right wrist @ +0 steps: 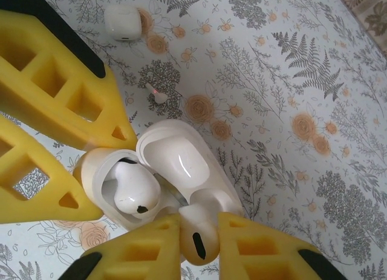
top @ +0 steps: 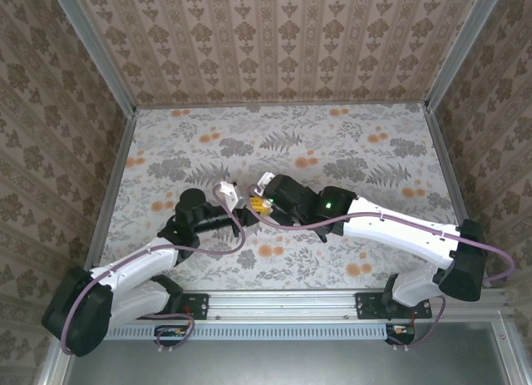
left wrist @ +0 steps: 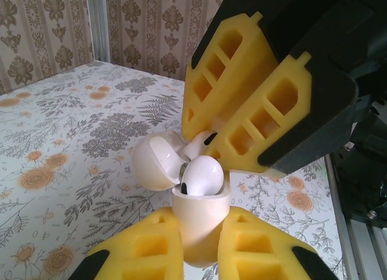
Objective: Insert the wireless bluetooth earbuds into the charging case
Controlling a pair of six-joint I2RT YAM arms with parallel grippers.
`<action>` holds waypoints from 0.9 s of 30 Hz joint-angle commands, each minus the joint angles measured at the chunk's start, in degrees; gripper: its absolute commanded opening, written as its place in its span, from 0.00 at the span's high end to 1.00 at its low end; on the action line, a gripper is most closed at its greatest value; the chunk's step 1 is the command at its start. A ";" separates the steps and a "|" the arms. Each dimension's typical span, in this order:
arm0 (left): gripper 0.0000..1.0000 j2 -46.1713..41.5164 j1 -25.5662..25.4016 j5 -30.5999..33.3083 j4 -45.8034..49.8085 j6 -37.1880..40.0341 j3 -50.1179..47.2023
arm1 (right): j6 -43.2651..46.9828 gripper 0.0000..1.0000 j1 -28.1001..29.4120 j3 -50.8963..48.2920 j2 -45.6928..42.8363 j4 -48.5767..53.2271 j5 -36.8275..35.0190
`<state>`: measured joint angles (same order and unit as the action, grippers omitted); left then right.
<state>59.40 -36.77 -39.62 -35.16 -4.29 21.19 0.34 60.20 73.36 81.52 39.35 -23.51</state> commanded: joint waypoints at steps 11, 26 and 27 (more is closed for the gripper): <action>1.00 -0.60 -0.33 2.17 -6.81 -2.69 0.98 | -6.15 0.63 -1.33 4.42 -0.50 1.87 9.75; 1.00 -0.50 -0.31 1.97 -8.12 -3.17 0.31 | -12.12 0.52 -7.86 8.28 -5.40 3.32 16.39; 1.00 -0.42 -0.32 1.83 -8.39 -3.24 0.30 | -12.57 0.52 -8.50 8.30 -6.13 2.94 17.62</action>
<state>59.42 -36.77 -37.30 -40.34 -6.48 21.19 -9.72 53.01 79.26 78.67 42.04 -10.00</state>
